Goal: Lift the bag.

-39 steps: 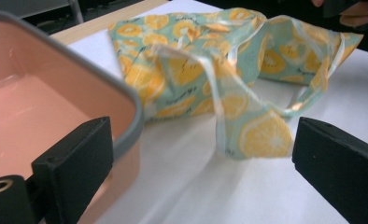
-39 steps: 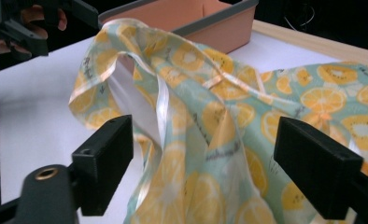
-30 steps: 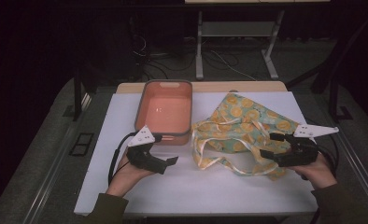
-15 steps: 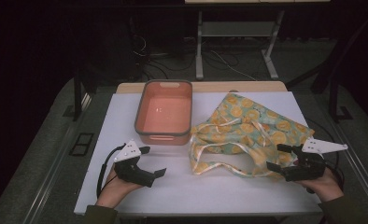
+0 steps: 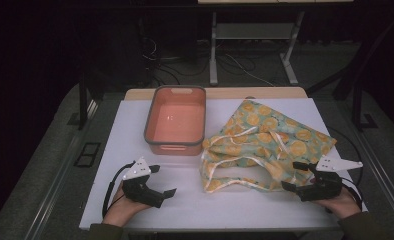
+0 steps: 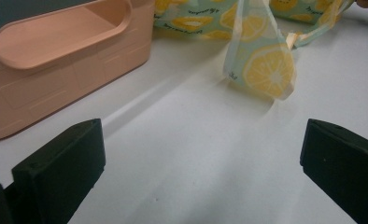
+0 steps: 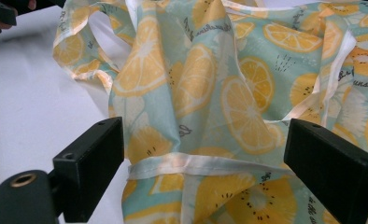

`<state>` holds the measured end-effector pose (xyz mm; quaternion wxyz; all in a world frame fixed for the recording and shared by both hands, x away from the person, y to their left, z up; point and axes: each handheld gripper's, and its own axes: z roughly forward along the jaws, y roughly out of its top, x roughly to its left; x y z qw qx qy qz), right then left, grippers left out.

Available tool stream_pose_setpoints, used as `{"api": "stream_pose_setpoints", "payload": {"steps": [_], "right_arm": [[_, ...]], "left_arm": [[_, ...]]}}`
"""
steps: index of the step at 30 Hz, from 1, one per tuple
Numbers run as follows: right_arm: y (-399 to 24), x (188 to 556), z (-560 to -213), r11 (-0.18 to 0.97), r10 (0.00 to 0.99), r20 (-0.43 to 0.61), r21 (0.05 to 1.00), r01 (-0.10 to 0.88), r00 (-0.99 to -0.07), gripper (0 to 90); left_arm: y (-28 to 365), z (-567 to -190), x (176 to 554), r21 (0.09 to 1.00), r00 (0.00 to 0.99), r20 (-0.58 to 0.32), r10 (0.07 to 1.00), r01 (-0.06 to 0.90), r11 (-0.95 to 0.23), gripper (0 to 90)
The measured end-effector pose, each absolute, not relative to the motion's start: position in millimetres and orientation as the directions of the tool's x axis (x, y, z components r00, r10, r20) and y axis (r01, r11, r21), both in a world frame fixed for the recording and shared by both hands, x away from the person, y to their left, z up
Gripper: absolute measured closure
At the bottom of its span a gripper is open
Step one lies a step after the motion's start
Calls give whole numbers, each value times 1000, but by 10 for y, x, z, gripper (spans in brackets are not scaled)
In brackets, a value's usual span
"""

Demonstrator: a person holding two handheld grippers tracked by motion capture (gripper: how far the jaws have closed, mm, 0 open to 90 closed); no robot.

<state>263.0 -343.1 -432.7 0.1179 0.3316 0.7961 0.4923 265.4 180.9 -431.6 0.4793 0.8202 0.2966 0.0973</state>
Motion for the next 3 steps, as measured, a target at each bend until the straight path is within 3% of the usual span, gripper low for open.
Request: {"api": "stream_pose_setpoints", "payload": {"steps": [3], "right_arm": [[-3432,2634,-4331,294,644,142,862,414,-752,120]], "left_arm": [[1812,-4304,2652,847,805,-122,581,389,-362,0]]}}
